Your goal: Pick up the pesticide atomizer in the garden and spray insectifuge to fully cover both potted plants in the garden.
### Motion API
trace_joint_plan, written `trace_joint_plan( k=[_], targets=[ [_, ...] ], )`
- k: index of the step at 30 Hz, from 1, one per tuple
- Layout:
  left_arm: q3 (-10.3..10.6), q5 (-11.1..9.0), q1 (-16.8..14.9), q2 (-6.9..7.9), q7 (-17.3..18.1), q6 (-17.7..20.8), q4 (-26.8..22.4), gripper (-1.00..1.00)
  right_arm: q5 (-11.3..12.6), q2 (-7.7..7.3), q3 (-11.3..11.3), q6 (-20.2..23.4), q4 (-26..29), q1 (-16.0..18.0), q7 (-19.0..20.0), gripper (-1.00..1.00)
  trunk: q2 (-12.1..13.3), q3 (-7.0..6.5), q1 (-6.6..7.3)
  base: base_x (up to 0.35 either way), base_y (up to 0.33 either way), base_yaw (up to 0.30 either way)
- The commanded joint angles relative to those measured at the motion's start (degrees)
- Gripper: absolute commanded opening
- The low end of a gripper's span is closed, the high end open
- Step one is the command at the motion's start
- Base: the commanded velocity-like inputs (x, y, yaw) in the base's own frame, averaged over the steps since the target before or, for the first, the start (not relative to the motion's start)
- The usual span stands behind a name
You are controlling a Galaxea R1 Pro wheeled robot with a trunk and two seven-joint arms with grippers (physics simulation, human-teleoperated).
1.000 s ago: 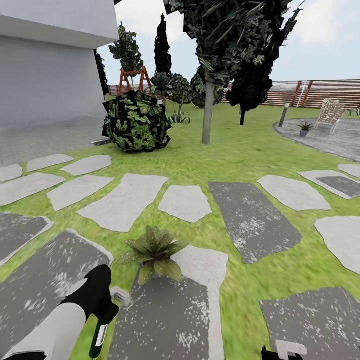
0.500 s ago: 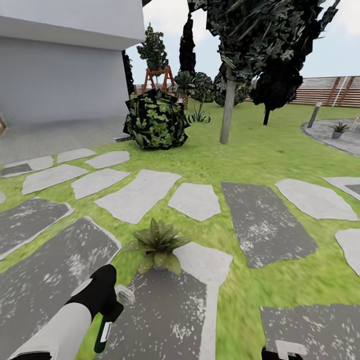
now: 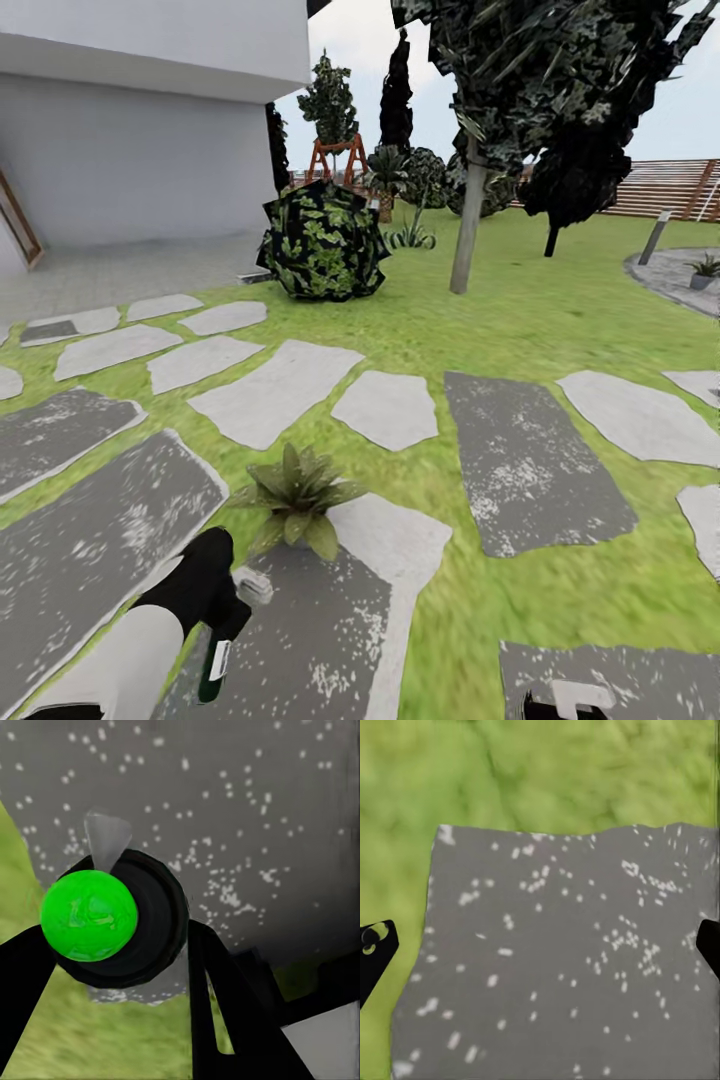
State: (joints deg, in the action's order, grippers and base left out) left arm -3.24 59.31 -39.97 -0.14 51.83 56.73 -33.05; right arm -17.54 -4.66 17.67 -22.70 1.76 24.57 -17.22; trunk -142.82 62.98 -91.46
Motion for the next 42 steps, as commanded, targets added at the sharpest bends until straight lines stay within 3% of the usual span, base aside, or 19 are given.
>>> trace_joint_plan(
  k=[1,10,24,39,42],
  targets=[
    [-0.2,0.4,0.0,-0.03,0.6,0.2,-0.2,-1.0,-0.7,0.0,0.4,-0.2,-0.1,0.0,-0.2,1.0,0.0,0.05,0.0,0.085,-0.31,0.0],
    [-0.2,-0.1,0.0,-0.01,0.5,0.2,-0.4,-1.0,-0.9,0.25,0.4,-0.2,-0.1,0.0,-0.2,1.0,0.0,0.05,0.0,0.12,-0.307,0.052],
    [-0.4,-0.1,0.0,0.04,0.5,0.2,-0.5,-1.0,-0.9,0.26,0.4,-0.2,-0.1,0.0,-0.2,1.0,0.0,0.05,0.0,0.183,-0.285,0.274],
    [-0.4,-0.1,0.0,0.07,-1.3,0.3,-0.5,-1.0,-0.9,0.26,0.4,-0.2,-0.1,0.0,-0.2,1.0,0.0,0.05,0.0,0.007,-0.31,0.278],
    [-2.2,0.0,0.0,0.13,-1.3,0.3,-0.5,-1.0,-0.9,0.26,0.4,-0.2,-0.1,0.0,-0.2,1.0,0.0,0.05,0.0,0.0,-0.312,0.278]
  ],
)
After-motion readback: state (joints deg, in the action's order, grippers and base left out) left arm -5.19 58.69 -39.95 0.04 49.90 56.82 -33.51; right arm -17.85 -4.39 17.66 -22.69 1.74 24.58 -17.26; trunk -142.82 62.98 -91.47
